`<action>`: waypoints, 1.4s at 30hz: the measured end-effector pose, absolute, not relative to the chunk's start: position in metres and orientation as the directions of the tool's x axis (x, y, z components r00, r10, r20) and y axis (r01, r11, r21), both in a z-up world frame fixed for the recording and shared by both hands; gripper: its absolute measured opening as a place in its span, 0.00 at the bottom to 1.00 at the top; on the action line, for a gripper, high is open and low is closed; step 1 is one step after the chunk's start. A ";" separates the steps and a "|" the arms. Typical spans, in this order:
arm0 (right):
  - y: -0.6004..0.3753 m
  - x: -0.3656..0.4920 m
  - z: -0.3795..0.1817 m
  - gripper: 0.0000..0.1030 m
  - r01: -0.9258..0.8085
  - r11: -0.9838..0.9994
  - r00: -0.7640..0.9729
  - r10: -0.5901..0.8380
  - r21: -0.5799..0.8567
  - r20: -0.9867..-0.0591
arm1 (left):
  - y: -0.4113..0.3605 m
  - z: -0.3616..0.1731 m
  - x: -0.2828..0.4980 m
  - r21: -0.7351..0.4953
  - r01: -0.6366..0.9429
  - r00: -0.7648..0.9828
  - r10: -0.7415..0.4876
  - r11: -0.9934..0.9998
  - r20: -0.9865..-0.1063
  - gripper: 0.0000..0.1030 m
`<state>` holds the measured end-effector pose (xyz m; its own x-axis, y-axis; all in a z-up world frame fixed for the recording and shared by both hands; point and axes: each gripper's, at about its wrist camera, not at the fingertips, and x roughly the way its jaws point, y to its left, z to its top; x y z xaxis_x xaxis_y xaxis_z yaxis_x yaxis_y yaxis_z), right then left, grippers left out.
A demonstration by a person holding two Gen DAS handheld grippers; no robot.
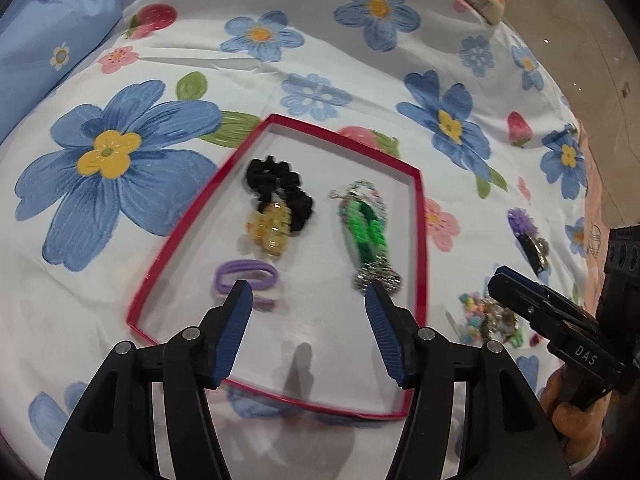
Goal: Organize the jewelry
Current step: 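Open both tools in the box and move them back to the jewelry pile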
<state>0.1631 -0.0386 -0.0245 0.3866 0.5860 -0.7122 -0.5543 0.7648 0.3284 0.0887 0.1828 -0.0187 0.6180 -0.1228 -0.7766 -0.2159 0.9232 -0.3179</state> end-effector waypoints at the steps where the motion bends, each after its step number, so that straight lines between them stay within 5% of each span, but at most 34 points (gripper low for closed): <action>1: -0.047 0.161 -0.023 0.50 -0.544 0.772 0.397 0.582 0.329 -0.710 | 0.179 -0.018 0.088 -0.321 -0.209 0.619 -0.130 0.924 -0.775 0.56; 42: -0.283 0.112 -0.054 0.53 -0.206 0.941 0.549 0.338 0.268 -0.764 | -0.043 -0.022 0.116 -0.267 0.218 0.479 -0.342 0.939 -0.809 0.56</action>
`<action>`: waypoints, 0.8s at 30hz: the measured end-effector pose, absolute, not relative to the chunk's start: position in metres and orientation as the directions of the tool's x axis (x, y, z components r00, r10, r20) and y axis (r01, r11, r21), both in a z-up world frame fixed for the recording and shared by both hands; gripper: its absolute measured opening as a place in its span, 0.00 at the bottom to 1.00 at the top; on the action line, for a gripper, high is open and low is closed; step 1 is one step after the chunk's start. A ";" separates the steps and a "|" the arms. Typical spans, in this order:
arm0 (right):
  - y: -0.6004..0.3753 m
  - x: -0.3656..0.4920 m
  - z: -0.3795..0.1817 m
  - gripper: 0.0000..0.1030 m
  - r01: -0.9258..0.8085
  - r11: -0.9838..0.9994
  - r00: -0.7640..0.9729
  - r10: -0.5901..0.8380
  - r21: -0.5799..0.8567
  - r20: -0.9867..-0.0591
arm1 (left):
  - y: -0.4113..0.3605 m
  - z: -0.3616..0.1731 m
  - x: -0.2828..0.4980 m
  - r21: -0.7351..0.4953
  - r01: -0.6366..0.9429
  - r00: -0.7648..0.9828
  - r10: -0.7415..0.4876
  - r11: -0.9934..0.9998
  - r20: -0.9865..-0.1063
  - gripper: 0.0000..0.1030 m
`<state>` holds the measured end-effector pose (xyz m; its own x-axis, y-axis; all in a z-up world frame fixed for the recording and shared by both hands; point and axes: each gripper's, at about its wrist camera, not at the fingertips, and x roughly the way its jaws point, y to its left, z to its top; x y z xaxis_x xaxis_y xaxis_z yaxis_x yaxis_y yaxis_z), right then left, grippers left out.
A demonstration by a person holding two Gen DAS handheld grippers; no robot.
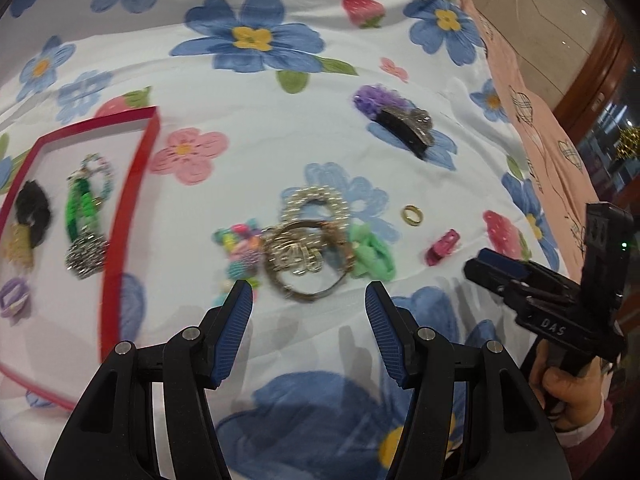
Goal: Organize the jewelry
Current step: 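Open both tools in the box and move them back to the jewelry pile, then grasp the gold watch with the left tool while the right grasps the pink hair clip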
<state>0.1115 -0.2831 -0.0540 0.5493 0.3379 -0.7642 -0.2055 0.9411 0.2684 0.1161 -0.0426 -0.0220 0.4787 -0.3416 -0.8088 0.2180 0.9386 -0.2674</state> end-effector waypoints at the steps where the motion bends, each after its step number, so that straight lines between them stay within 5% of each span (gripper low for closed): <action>1: -0.283 0.113 -0.055 0.53 -0.210 0.938 0.542 0.345 0.275 -0.766 | -0.046 -0.022 0.118 -0.271 0.222 0.476 -0.346 0.937 -0.809 0.56; 10: -0.277 0.129 -0.074 0.52 -0.225 0.934 0.497 0.356 0.279 -0.792 | -0.074 -0.034 0.144 -0.265 0.252 0.444 -0.354 0.931 -0.823 0.56; 13: -0.276 0.135 -0.074 0.52 -0.230 0.937 0.504 0.346 0.262 -0.791 | -0.079 -0.041 0.153 -0.253 0.262 0.435 -0.348 0.931 -0.831 0.44; 17: -0.274 0.145 -0.076 0.52 -0.227 0.942 0.510 0.332 0.248 -0.793 | -0.080 -0.052 0.158 -0.253 0.264 0.411 -0.346 0.931 -0.843 0.14; 21: -0.269 0.151 -0.079 0.51 -0.230 0.948 0.519 0.312 0.221 -0.796 | -0.077 -0.054 0.155 -0.257 0.270 0.414 -0.353 0.928 -0.839 0.09; 24: -0.266 0.152 -0.080 0.37 -0.230 0.954 0.533 0.290 0.194 -0.795 | -0.070 -0.052 0.152 -0.272 0.262 0.418 -0.363 0.926 -0.833 0.07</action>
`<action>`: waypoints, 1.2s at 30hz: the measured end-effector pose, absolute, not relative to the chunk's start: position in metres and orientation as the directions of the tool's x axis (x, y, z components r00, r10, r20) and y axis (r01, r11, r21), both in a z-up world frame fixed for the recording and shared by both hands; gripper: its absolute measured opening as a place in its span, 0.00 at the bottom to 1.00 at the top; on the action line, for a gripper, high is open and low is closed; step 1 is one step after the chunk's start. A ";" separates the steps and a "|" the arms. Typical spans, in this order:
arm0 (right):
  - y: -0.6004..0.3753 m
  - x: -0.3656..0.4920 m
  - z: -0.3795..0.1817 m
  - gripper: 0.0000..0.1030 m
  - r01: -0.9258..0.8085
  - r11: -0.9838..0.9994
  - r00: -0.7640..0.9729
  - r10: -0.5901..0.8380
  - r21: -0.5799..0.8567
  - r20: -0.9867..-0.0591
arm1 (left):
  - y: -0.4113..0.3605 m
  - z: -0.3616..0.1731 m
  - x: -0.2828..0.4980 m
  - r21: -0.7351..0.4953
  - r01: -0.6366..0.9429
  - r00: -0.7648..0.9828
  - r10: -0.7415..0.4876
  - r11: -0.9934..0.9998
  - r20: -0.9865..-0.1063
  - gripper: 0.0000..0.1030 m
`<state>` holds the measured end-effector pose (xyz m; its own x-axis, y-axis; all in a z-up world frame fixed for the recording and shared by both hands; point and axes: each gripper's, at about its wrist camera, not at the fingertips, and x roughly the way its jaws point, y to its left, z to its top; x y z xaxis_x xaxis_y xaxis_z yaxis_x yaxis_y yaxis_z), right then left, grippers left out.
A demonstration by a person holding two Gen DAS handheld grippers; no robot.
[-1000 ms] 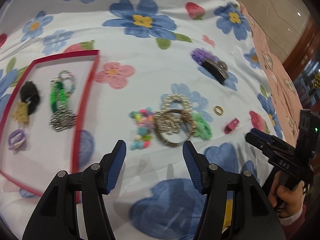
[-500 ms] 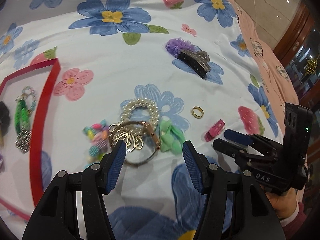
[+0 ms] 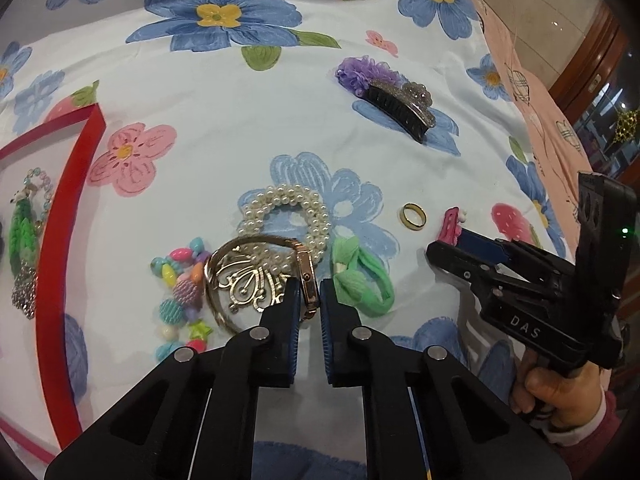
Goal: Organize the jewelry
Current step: 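Grasp the gold watch with the left tool while the right grasps the pink hair clip, then carry watch and pink clip into the red box and open both tools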
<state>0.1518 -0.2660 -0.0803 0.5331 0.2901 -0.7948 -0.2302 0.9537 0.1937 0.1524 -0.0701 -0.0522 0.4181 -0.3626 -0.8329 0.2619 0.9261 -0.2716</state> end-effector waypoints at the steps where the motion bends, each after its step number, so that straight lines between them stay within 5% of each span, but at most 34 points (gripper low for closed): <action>1: -0.266 0.152 -0.081 0.37 -0.229 0.954 0.534 0.288 0.192 -0.795 | -0.067 -0.051 0.151 -0.276 0.258 0.421 -0.365 0.926 -0.830 0.06; 15: -0.261 0.139 -0.060 0.37 -0.260 0.938 0.561 0.340 0.229 -0.755 | -0.027 -0.011 0.120 -0.323 0.236 0.511 -0.400 0.916 -0.761 0.06; 36: -0.149 0.128 -0.035 0.37 -0.486 0.824 0.469 0.527 0.291 -0.708 | 0.090 -0.001 0.076 -0.325 0.022 0.618 -0.269 0.945 -0.739 0.06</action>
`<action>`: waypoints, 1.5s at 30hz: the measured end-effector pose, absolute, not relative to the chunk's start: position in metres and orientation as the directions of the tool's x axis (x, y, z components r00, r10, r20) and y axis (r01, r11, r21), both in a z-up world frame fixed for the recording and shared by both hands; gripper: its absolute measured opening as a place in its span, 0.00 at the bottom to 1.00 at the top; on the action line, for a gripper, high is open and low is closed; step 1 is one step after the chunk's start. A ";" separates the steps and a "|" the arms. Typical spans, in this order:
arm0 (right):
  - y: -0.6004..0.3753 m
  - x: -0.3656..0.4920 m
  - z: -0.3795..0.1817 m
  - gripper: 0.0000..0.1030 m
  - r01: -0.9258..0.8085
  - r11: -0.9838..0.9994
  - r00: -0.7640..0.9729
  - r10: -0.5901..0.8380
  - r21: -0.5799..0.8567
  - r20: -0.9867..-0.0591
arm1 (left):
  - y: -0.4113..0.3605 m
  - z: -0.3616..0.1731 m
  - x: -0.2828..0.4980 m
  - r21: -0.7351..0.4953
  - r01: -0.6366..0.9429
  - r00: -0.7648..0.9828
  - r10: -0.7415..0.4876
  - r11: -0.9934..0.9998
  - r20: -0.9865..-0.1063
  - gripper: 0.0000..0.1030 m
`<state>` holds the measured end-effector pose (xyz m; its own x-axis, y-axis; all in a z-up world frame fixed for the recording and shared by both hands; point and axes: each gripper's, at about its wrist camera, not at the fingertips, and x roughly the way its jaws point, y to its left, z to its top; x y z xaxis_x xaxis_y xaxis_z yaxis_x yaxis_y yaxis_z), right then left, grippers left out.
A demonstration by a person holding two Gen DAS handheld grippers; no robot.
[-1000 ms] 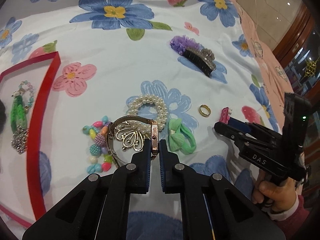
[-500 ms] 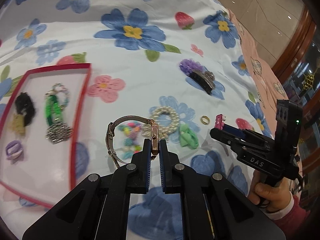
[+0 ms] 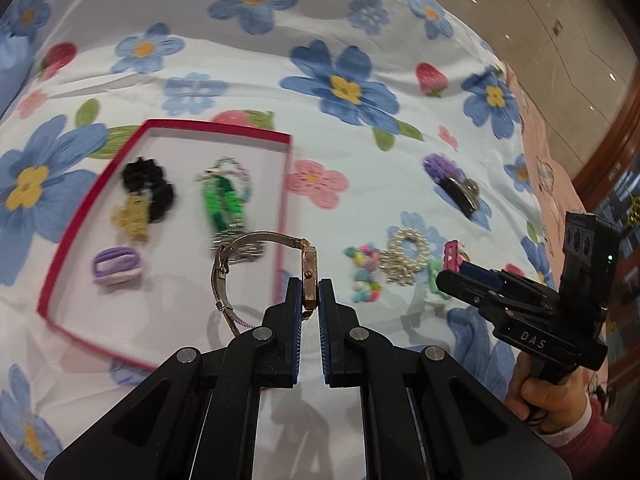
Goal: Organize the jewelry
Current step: 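Carry watch and pink clip into the red box and open both tools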
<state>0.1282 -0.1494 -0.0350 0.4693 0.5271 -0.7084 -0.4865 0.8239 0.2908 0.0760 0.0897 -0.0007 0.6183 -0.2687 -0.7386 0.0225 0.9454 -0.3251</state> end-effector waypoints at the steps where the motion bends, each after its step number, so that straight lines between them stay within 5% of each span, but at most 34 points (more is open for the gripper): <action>1: -0.145 0.128 -0.035 0.37 -0.494 0.820 0.465 0.531 0.291 -0.708 | 0.095 -0.001 0.074 -0.326 0.012 0.622 -0.262 0.945 -0.737 0.06; 27: -0.001 0.129 -0.034 0.37 -0.680 0.662 0.289 0.636 0.314 -0.716 | 0.195 -0.022 0.056 -0.341 -0.181 0.639 -0.153 0.922 -0.754 0.06; 45: 0.053 0.151 -0.078 0.38 -0.733 0.633 0.171 0.525 0.249 -0.834 | 0.211 -0.061 0.089 -0.290 -0.202 0.555 -0.135 0.935 -0.821 0.06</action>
